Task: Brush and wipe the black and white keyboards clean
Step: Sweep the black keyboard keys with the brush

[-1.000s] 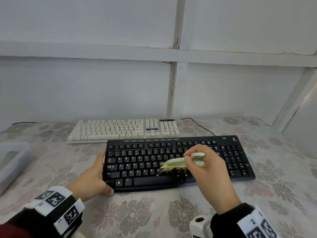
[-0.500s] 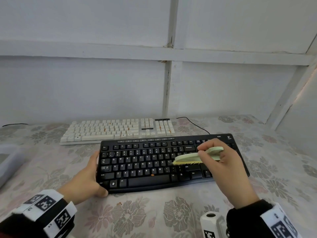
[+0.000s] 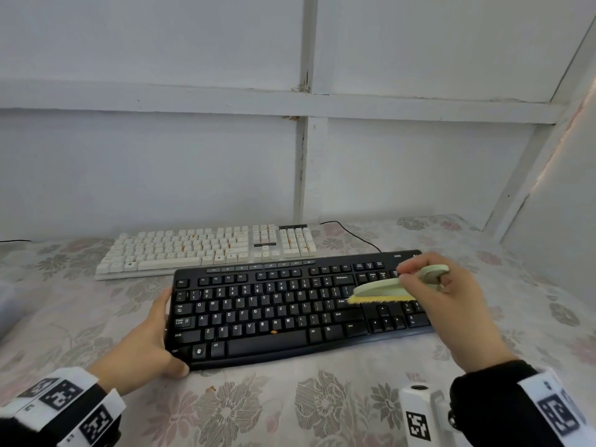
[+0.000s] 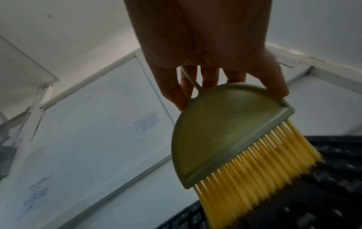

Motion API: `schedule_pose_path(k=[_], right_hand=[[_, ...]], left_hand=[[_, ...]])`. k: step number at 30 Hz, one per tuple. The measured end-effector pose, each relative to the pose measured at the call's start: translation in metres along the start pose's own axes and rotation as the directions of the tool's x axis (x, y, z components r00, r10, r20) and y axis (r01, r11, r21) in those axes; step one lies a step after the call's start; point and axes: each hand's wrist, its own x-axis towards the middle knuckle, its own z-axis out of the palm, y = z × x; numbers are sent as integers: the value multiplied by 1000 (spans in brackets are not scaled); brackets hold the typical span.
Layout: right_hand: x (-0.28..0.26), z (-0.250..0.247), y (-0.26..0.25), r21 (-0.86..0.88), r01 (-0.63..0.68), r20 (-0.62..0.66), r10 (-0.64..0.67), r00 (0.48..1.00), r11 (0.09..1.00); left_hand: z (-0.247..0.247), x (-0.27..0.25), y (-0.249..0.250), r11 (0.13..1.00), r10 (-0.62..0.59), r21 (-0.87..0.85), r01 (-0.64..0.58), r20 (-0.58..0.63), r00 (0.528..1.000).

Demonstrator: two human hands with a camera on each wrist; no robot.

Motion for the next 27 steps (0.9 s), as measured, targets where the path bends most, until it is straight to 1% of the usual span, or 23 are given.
schedule_pose_path(k=[2,4,7,9,11,14,17,19,23,24,27], right_hand=[[0,-1,8,3,-46,5,46,999,999],[4,-10,17,-17,-71,-37,71,997,997],[11,-27,22,-47,-63,-97,59,994,997],[13,-32,21,-28,-49,-84,46,995,998],[15,-33,21,-5,-57,-35,56,998,998],[20,-43,31,-34,-86,-14,85,996,996],[27,-63,39,-116,-91,-68,83,994,989],[29,-72,41,-135,-81,-108,67,992,987],[27,-72,42,-135,-60,-84,49,995,989],[26,-72,42,-153,-69,-95,55,994,986],[20,-67,28,-235,-81,-190,36,981,969]], left_hand=[[0,-1,1,1000,5,-4,-5,2,1000],[0,-1,2,1000,7,-1,-7,1,1000],[1,-1,2,1000,3,11,-2,-3,1000],[1,0,1,1000,2,4,-1,-8,1000],[1,0,1,1000,3,-8,-3,-12,1000],[2,-1,1,1000,17,-26,-17,-25,1000],[2,0,-1,999,26,-36,-27,-29,999],[2,1,-3,999,29,-34,-30,-30,999],[2,0,-3,999,35,-23,-36,-31,999],[2,0,-2,999,33,-16,-34,-28,999],[2,0,-1,1000,20,9,-20,-10,1000]])
